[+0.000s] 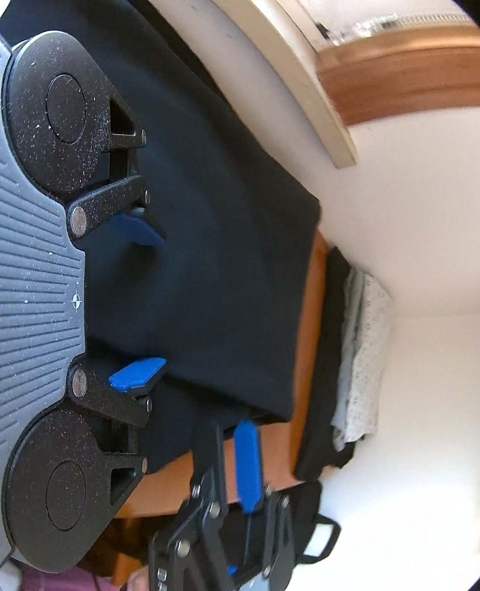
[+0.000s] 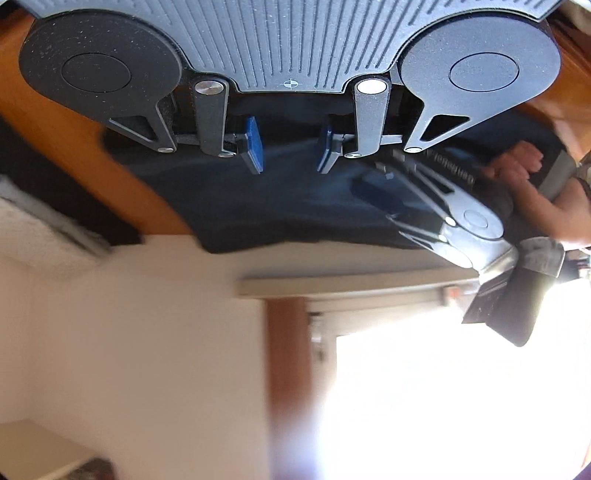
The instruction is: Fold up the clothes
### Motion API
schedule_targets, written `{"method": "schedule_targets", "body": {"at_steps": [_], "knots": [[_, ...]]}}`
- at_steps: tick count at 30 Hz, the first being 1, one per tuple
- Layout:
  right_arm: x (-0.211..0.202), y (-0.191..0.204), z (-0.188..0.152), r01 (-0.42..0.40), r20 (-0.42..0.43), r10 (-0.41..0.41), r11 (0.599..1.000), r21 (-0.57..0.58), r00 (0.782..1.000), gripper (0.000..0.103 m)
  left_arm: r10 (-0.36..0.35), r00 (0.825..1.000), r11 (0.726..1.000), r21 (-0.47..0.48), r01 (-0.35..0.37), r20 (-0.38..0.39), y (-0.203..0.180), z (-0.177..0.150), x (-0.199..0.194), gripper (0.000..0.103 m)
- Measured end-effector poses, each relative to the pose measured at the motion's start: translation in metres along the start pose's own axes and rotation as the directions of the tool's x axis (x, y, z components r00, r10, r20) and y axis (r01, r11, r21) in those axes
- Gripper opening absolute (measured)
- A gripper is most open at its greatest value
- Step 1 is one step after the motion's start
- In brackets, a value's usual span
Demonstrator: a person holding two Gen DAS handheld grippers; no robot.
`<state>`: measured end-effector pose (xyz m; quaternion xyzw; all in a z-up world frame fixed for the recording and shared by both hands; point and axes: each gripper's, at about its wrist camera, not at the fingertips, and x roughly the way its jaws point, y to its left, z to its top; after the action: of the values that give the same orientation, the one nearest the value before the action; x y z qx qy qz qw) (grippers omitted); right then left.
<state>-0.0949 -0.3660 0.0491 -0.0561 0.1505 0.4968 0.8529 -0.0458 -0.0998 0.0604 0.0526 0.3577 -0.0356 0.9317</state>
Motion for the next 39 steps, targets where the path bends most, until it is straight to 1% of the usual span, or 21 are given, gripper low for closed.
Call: {"method": "schedule_targets", "body": {"at_steps": [3,4,5,8,11,13,15,16,20,23,24,25,26,27,28,29,31,34,36,38,39], "knots": [[0.015,0.024,0.003,-0.056,-0.001,0.056,0.998,-0.016,0.998,0.036,0.054,0.998,0.999,0.008,-0.054,0.038,0.020,-0.015,-0.040,0.074],[0.021,0.032,0.004,-0.078,-0.003,0.078,0.997,-0.019,0.997,0.041,0.085,0.995,0.996,-0.004,-0.085,0.052,0.032,-0.020,-0.055,0.078],[0.026,0.039,0.006,-0.100,-0.004,0.100,0.995,-0.022,0.995,0.047,0.118,0.991,0.993,-0.022,-0.117,0.066,0.047,-0.025,-0.071,0.079],[0.040,0.064,0.007,-0.161,-0.018,0.160,0.986,-0.038,0.987,0.047,0.210,0.974,0.975,-0.095,-0.202,0.084,0.095,-0.042,-0.111,0.084],[0.053,0.087,0.007,-0.217,-0.034,0.215,0.975,-0.055,0.976,0.048,0.295,0.951,0.947,-0.162,-0.279,0.090,0.140,-0.066,-0.141,0.094],[0.061,0.101,0.007,-0.246,-0.046,0.244,0.967,-0.062,0.969,0.050,0.326,0.940,0.928,-0.222,-0.299,0.097,0.166,-0.084,-0.156,0.095],[0.070,0.113,0.010,-0.270,-0.057,0.267,0.961,-0.065,0.962,0.054,0.346,0.931,0.909,-0.288,-0.302,0.115,0.187,-0.100,-0.168,0.096],[0.074,0.119,0.011,-0.281,-0.063,0.277,0.958,-0.065,0.959,0.055,0.353,0.926,0.900,-0.318,-0.298,0.134,0.195,-0.107,-0.173,0.102],[0.095,0.143,0.027,-0.310,-0.078,0.306,0.949,-0.055,0.949,0.056,0.367,0.907,0.877,-0.402,-0.262,0.208,0.213,-0.131,-0.182,0.103],[0.107,0.165,0.039,-0.344,-0.095,0.339,0.937,-0.051,0.936,0.055,0.339,0.907,0.868,-0.454,-0.199,0.251,0.224,-0.145,-0.181,0.103],[0.112,0.173,0.042,-0.360,-0.105,0.354,0.932,-0.050,0.929,0.051,0.329,0.906,0.866,-0.468,-0.177,0.266,0.226,-0.149,-0.180,0.103],[0.115,0.181,0.043,-0.385,-0.123,0.377,0.922,-0.044,0.918,0.039,0.321,0.907,0.861,-0.482,-0.160,0.273,0.229,-0.152,-0.179,0.103],[0.118,0.190,0.043,-0.420,-0.148,0.412,0.907,-0.028,0.899,0.038,0.324,0.909,0.853,-0.496,-0.160,0.263,0.234,-0.154,-0.180,0.103],[0.118,0.199,0.040,-0.443,-0.165,0.434,0.896,-0.017,0.886,0.038,0.332,0.907,0.846,-0.506,-0.166,0.258,0.239,-0.155,-0.182,0.103],[0.116,0.208,0.037,-0.448,-0.174,0.438,0.894,-0.020,0.882,0.035,0.333,0.903,0.843,-0.515,-0.156,0.272,0.242,-0.159,-0.184,0.103],[0.114,0.217,0.034,-0.452,-0.182,0.441,0.891,-0.023,0.879,0.027,0.335,0.900,0.837,-0.526,-0.149,0.278,0.244,-0.162,-0.187,0.103],[0.107,0.225,0.031,-0.445,-0.174,0.435,0.895,-0.022,0.884,0.023,0.340,0.902,0.821,-0.552,-0.146,0.266,0.247,-0.168,-0.190,0.103],[0.103,0.219,0.030,-0.433,-0.158,0.430,0.901,0.019,0.889,0.025,0.349,0.898,0.820,-0.552,-0.154,0.268,0.249,-0.169,-0.191,0.103],[0.098,0.215,0.030,-0.418,-0.145,0.416,0.908,0.016,0.898,0.034,0.346,0.901,0.817,-0.556,-0.152,0.263,0.251,-0.170,-0.189,0.103],[0.092,0.215,0.031,-0.388,-0.128,0.381,0.921,-0.043,0.916,0.045,0.338,0.905,0.809,-0.570,-0.139,0.259,0.254,-0.173,-0.187,0.103],[0.089,0.215,0.031,-0.375,-0.120,0.365,0.924,-0.071,0.923,0.048,0.333,0.906,0.805,-0.580,-0.128,0.263,0.256,-0.174,-0.187,0.103]]}}
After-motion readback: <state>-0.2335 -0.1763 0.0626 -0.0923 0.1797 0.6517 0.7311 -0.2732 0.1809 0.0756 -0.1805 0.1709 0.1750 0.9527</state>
